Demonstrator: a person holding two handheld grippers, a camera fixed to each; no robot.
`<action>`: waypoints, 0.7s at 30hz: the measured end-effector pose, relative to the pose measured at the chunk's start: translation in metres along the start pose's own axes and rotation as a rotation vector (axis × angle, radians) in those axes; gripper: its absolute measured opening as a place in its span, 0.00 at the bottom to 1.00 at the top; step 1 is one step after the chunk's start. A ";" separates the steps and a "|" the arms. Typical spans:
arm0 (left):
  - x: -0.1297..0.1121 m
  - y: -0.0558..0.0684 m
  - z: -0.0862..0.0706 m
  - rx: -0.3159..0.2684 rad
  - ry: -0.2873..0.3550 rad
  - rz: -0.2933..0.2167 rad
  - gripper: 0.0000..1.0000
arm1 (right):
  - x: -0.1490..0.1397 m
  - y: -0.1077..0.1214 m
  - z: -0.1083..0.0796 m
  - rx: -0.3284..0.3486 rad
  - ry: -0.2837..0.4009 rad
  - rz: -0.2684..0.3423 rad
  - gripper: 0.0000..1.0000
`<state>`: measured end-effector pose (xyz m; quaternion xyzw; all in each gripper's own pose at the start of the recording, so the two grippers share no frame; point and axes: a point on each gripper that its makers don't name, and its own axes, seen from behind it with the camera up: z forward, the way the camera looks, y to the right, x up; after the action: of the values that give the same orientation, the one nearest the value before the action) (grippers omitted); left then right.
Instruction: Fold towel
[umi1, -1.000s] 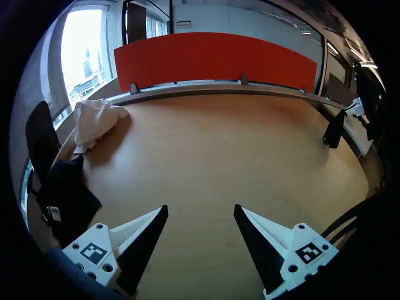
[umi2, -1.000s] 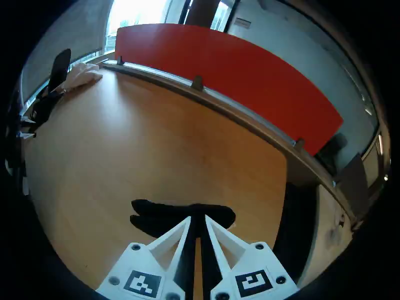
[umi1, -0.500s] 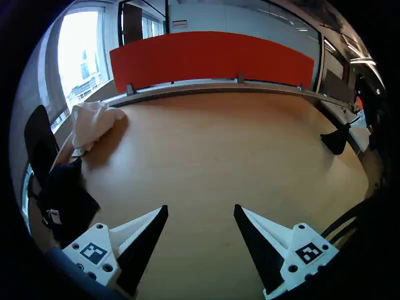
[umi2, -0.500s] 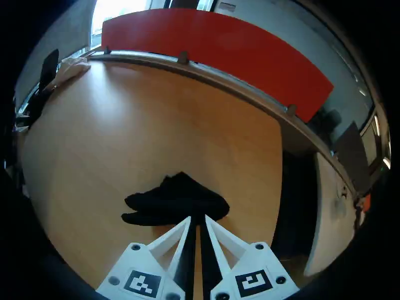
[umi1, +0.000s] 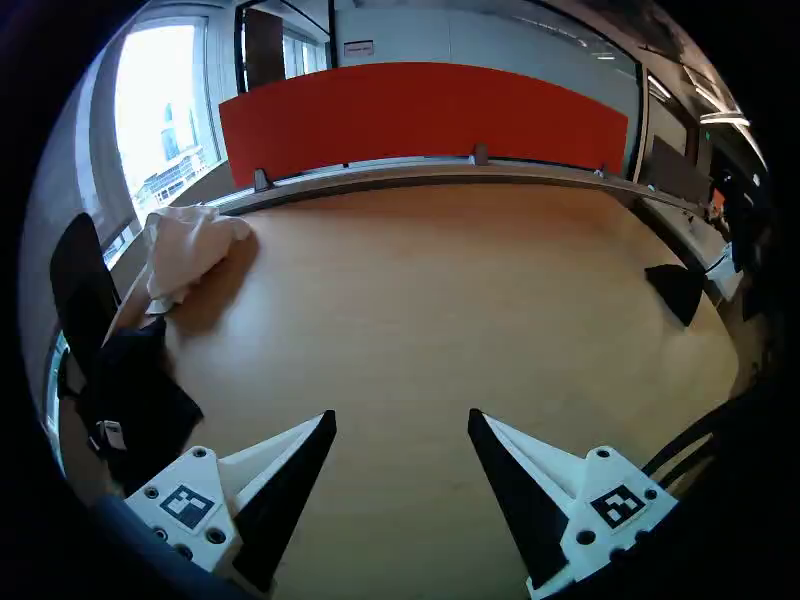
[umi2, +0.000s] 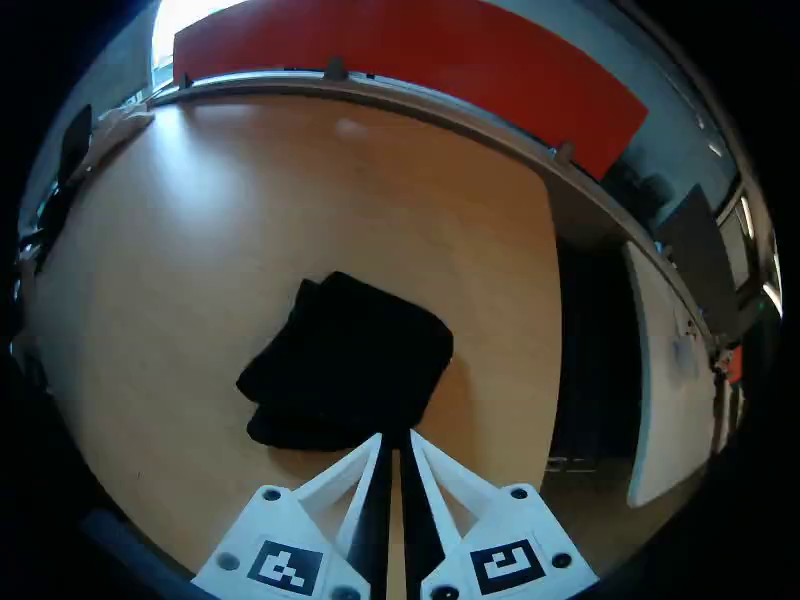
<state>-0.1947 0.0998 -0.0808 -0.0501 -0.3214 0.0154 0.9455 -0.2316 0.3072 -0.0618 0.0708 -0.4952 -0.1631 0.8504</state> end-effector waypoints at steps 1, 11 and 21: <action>0.000 0.000 0.000 0.001 0.000 0.002 0.98 | -0.003 0.001 0.001 -0.003 -0.008 0.003 0.05; -0.002 0.000 -0.003 0.007 -0.001 0.007 0.98 | -0.033 0.003 0.012 -0.018 -0.076 0.038 0.05; -0.003 -0.001 -0.007 0.018 -0.006 0.018 0.98 | -0.062 0.004 0.025 -0.028 -0.131 0.086 0.05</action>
<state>-0.1932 0.0985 -0.0880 -0.0443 -0.3234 0.0268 0.9448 -0.2805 0.3332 -0.0993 0.0266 -0.5500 -0.1377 0.8233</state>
